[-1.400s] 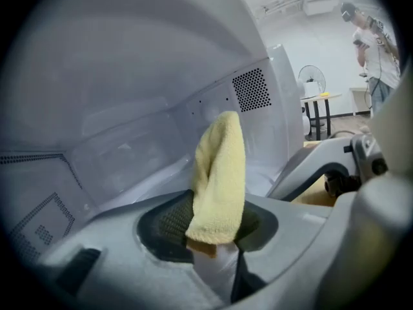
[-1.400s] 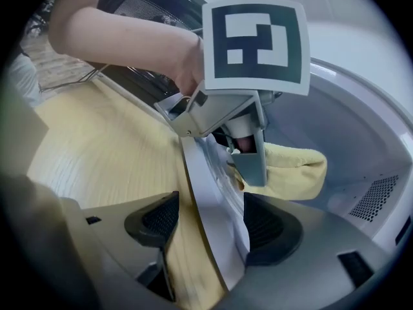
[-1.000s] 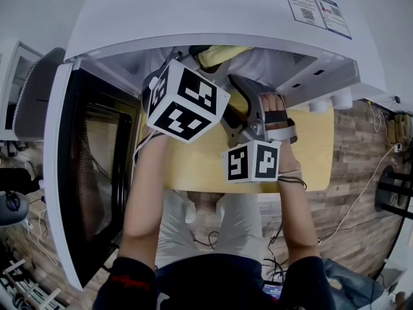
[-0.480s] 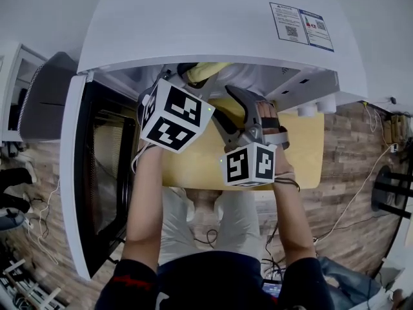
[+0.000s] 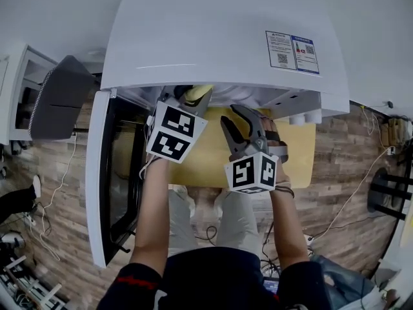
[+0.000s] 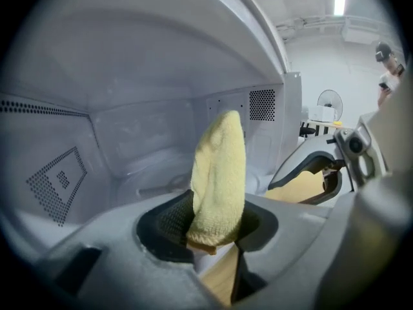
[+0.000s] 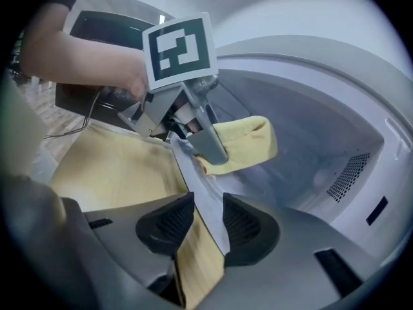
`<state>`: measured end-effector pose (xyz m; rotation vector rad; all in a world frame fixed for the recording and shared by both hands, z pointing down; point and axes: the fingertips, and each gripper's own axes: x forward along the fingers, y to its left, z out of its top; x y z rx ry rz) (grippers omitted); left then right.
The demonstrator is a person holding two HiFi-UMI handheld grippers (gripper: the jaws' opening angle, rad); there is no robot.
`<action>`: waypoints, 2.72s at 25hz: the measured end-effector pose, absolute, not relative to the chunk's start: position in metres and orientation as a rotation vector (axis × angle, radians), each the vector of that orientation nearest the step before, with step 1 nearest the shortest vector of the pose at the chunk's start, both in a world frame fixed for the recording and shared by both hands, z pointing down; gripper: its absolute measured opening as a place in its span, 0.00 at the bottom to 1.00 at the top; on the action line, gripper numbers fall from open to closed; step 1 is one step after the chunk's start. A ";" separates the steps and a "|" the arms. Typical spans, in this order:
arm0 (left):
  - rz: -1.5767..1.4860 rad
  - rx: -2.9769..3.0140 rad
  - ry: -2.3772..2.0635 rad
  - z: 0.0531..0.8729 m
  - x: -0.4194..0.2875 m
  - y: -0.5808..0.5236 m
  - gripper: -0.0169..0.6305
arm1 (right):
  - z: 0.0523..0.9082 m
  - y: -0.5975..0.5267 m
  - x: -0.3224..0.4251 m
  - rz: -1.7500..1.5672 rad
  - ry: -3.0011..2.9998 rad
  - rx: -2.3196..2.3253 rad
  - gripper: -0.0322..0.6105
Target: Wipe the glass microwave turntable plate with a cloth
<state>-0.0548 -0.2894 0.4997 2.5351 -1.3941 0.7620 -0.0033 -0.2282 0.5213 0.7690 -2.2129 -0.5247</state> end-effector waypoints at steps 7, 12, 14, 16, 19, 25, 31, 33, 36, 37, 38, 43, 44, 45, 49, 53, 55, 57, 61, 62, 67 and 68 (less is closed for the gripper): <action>0.756 2.461 -1.334 0.498 -0.053 -0.269 0.23 | 0.488 -0.224 -0.001 -0.381 -2.266 0.846 0.11; 0.729 2.377 -1.306 0.497 -0.058 -0.248 0.23 | 0.474 -0.212 0.000 -0.168 -2.332 0.858 0.07; 0.748 2.350 -1.289 0.497 -0.058 -0.238 0.23 | 0.468 -0.209 0.001 -0.096 -2.355 0.863 0.07; 0.764 2.325 -1.271 0.496 -0.059 -0.228 0.23 | 0.460 -0.207 0.003 -0.041 -2.374 0.865 0.07; 0.759 2.289 -1.255 0.490 -0.060 -0.213 0.23 | 0.445 -0.206 0.006 0.015 -2.389 0.866 0.07; 0.701 2.253 -1.223 0.473 -0.054 -0.176 0.23 | 0.420 -0.195 0.008 0.128 -2.400 0.837 0.07; 0.692 2.288 -1.227 0.435 -0.053 -0.163 0.23 | 0.385 -0.186 0.013 0.168 -2.416 0.899 0.06; 0.697 2.311 -1.237 0.419 -0.056 -0.161 0.23 | 0.368 -0.185 0.013 0.156 -2.434 0.933 0.06; 0.659 2.338 -1.271 0.392 -0.059 -0.157 0.23 | 0.340 -0.186 0.015 0.114 -2.465 0.987 0.06; 0.649 2.344 -1.285 0.384 -0.061 -0.155 0.23 | 0.331 -0.184 0.016 0.100 -2.479 1.002 0.06; 0.642 2.348 -1.298 0.377 -0.065 -0.153 0.23 | 0.321 -0.183 0.015 0.082 -2.493 1.011 0.06; 0.582 2.373 -1.348 0.336 -0.076 -0.144 0.23 | 0.279 -0.175 0.012 -0.037 -2.537 1.032 0.06; 0.554 2.391 -1.352 0.325 -0.076 -0.144 0.23 | 0.271 -0.175 0.012 -0.045 -2.551 1.048 0.06; 0.522 2.411 -1.359 0.314 -0.076 -0.144 0.23 | 0.261 -0.175 0.013 -0.049 -2.566 1.070 0.06; 0.494 2.483 -1.419 0.272 -0.082 -0.142 0.23 | 0.228 -0.174 0.018 -0.078 -2.610 1.154 0.06; 0.451 2.534 -1.504 0.232 -0.091 -0.135 0.23 | 0.196 -0.165 0.024 -0.125 -2.642 1.215 0.06; 0.418 2.553 -1.555 0.214 -0.095 -0.132 0.23 | 0.180 -0.160 0.025 -0.146 -2.664 1.235 0.06; 0.392 2.570 -1.596 0.202 -0.096 -0.130 0.23 | 0.168 -0.157 0.027 -0.173 -2.680 1.250 0.06; 0.326 2.585 -1.637 0.182 -0.099 -0.125 0.23 | 0.155 -0.148 0.026 -0.222 -2.696 1.259 0.06; 0.304 2.588 -1.650 0.177 -0.100 -0.123 0.23 | 0.153 -0.146 0.025 -0.223 -2.702 1.257 0.06; 0.248 2.622 -1.720 0.155 -0.106 -0.116 0.23 | 0.144 -0.137 0.024 -0.227 -2.722 1.265 0.06; 0.239 2.627 -1.727 0.152 -0.106 -0.114 0.23 | 0.143 -0.137 0.024 -0.228 -2.724 1.264 0.06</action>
